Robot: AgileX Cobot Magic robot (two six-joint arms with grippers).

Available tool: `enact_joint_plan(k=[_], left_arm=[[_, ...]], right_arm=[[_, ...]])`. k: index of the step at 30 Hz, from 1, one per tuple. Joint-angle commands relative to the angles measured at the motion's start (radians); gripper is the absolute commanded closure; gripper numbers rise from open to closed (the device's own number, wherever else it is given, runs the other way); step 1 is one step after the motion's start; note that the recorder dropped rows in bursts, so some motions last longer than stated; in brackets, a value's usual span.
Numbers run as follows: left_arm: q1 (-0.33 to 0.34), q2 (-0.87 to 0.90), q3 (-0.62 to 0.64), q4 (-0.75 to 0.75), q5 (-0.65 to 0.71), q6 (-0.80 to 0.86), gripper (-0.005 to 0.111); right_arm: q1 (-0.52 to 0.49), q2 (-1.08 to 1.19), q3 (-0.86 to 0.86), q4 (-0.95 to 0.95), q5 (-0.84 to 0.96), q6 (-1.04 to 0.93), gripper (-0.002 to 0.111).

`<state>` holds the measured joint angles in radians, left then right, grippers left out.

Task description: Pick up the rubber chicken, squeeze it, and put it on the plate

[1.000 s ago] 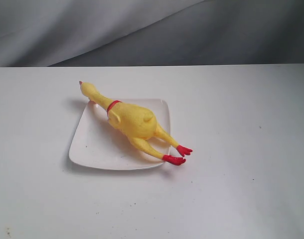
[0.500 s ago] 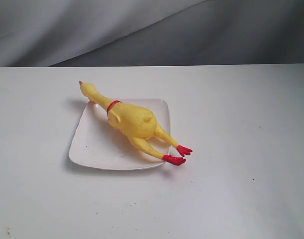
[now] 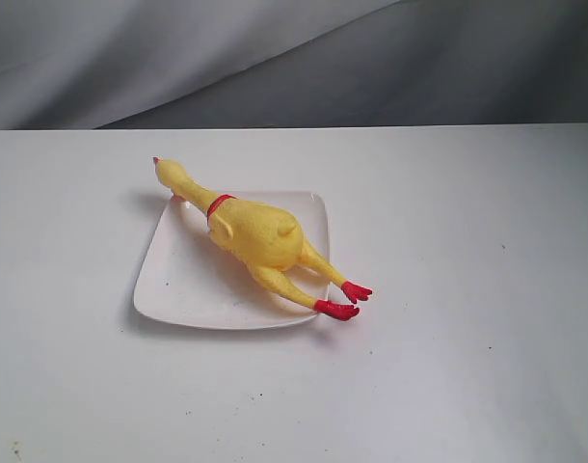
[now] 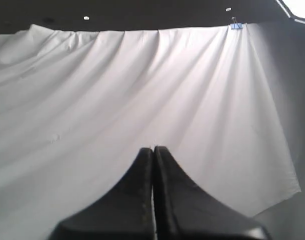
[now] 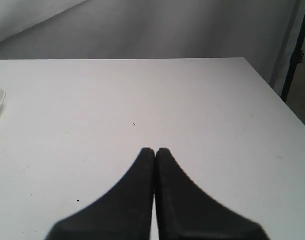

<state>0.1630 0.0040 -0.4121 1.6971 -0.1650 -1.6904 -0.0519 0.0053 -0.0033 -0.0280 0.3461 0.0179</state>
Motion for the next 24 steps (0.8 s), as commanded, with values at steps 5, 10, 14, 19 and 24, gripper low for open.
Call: enact_joint_plan(k=[5, 10, 14, 19, 24], left_arm=[[0.002, -0.004, 0.035, -0.015, 0.005, -0.014, 0.106], [0.002, -0.004, 0.035, -0.154, 0.014, 0.131, 0.106], [0.002, -0.004, 0.035, -0.808, 0.042, 0.719, 0.106], [0.002, -0.004, 0.035, -1.472, 0.126, 1.309, 0.106], [0.002, -0.004, 0.035, -1.510, 0.173, 1.423, 0.106]], right_arm=[[-0.007, -0.005, 0.003, -0.002, 0.001, -0.001, 0.108], [-0.007, -0.005, 0.003, -0.002, 0.001, -0.001, 0.108], [-0.007, -0.005, 0.003, -0.002, 0.001, -0.001, 0.108], [-0.007, -0.005, 0.003, -0.002, 0.001, -0.001, 0.108], [-0.007, -0.005, 0.003, -0.002, 0.001, -0.001, 0.108]])
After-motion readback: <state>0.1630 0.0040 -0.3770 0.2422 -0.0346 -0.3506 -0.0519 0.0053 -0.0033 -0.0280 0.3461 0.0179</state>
